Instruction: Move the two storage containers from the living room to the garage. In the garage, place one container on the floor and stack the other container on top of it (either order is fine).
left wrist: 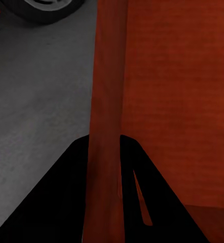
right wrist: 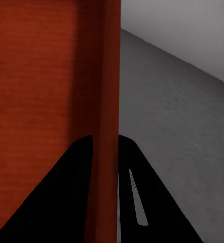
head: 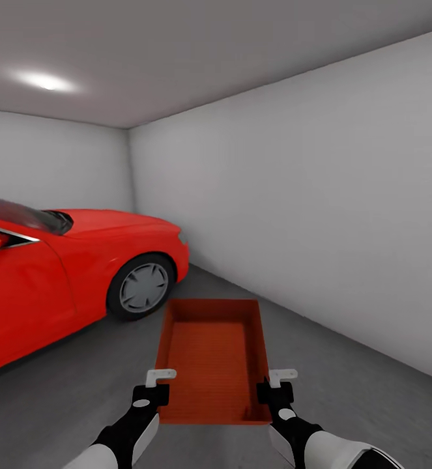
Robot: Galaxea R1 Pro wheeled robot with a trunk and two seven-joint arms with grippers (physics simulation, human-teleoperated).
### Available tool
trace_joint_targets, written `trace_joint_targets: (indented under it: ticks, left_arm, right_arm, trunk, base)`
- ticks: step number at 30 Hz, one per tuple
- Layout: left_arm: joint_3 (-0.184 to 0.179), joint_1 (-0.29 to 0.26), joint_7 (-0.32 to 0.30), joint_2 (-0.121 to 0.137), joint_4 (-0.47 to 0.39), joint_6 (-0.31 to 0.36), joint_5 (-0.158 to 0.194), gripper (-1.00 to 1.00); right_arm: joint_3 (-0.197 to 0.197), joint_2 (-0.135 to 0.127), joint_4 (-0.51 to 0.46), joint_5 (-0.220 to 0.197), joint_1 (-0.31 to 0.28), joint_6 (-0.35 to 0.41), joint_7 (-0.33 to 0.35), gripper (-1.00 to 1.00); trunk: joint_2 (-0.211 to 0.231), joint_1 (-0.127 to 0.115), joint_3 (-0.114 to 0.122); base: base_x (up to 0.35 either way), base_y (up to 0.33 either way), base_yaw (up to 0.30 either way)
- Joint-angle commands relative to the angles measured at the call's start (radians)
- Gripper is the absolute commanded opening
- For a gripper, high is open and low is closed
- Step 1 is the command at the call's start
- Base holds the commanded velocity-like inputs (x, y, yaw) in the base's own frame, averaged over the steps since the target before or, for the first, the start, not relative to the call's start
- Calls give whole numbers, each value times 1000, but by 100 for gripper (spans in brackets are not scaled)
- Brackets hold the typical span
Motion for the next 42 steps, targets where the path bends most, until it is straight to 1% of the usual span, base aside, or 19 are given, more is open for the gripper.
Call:
trace_joint_targets:
  ticks: [1, 17, 42]
  left_arm:
    - [1, -1, 8, 2, -7, 4, -1, -100]
    - [1, -1, 8, 2, -8, 4, -1, -100]
    - [1, -1, 9, 2, -8, 4, -1, -100]
  right_arm:
    - [-59, 0, 12, -29, -1, -7, -5, -100]
    - [-59, 0, 12, -29, -1, -7, -5, -100]
    - [-59, 0, 12, -29, -1, -7, -5, -100]
  trunk:
    - [-1, 1, -1]
    - [-1, 1, -1]
    - [-1, 1, -1]
  base:
    - [316, 184, -286]
    - [316, 182, -286]
    - [316, 146, -286]
